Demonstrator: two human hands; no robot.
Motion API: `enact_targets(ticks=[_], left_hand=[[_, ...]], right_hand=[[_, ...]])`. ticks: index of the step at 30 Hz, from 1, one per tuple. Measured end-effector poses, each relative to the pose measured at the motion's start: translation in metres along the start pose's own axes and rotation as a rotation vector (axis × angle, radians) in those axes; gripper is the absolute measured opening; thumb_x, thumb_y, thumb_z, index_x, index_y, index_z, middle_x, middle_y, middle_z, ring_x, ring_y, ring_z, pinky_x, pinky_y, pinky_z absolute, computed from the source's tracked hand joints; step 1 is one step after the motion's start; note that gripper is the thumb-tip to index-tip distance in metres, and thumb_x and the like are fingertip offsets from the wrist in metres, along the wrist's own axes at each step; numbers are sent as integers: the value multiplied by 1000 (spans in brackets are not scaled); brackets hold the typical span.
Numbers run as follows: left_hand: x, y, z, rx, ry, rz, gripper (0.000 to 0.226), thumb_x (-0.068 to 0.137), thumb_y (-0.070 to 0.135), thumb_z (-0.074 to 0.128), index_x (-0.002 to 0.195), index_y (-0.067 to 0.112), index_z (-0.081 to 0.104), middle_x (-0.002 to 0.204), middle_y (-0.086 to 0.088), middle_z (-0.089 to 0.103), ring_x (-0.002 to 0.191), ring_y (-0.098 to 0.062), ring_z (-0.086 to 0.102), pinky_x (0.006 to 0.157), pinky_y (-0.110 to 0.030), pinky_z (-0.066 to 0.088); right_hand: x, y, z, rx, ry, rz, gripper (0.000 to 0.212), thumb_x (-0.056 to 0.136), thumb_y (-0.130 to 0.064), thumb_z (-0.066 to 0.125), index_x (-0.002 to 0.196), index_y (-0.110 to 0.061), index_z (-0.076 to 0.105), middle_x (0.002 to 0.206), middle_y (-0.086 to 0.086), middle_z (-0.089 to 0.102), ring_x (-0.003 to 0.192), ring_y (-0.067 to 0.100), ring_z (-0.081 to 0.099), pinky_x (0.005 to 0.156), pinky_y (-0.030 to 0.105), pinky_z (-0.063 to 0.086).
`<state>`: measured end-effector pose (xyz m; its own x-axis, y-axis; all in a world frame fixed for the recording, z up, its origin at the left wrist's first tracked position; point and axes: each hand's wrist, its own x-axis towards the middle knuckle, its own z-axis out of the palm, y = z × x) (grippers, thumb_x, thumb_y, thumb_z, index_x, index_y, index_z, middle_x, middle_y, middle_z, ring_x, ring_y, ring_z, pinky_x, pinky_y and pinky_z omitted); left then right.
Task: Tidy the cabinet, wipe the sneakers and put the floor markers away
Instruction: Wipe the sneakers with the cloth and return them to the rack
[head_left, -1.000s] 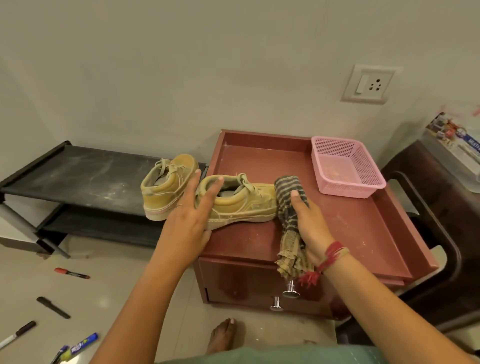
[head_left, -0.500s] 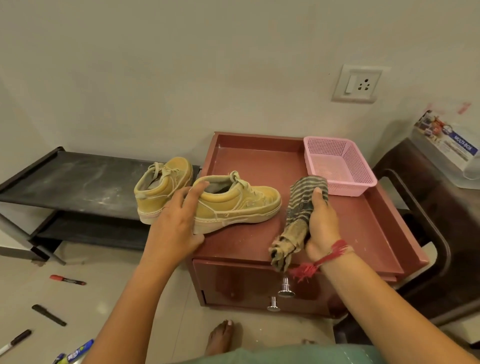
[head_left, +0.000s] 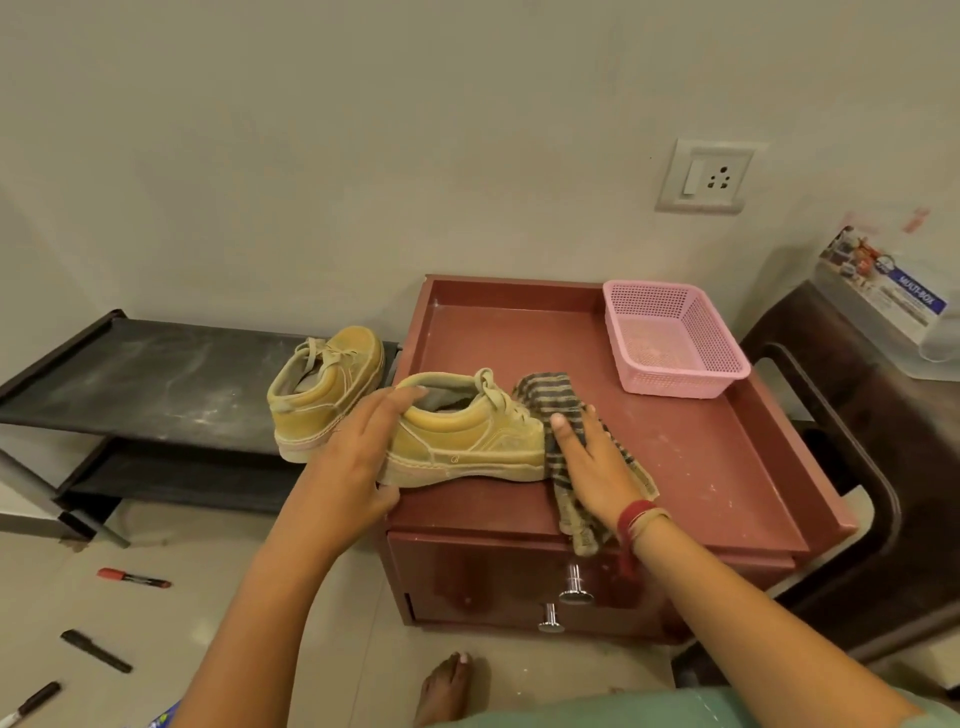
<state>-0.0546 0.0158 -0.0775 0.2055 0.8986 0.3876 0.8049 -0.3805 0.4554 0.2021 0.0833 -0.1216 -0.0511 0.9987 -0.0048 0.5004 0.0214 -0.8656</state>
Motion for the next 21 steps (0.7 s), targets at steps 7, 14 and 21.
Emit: enact_targets(ticks=[7,14,21], left_hand=[[-1,-1,-6,-133,-109,-133,119,75,4,75,144,54,-8,136,53,-7,129,26,5,112,-24,28],[5,32,-6,-338,39,-776,132,43,101,41,151,29,16,153,0,33,136,-26,37,105,-45,36],[22,48,-8,-214,96,-913,88,64,72,66,131,23,36,111,0,51,97,-23,49,82,-39,44]], right_hand=[[-16,-40,-9,304,182,-141,47,93,-52,41,122,-19,56,119,-1,63,113,14,56,98,31,42],[-27,-41,21,-154,-63,-279,61,93,-57,28,143,-23,34,147,-3,38,139,12,27,117,30,8],[-32,-43,13,29,-92,-207,68,87,-68,33,139,-26,40,142,-5,45,134,13,36,114,41,26]])
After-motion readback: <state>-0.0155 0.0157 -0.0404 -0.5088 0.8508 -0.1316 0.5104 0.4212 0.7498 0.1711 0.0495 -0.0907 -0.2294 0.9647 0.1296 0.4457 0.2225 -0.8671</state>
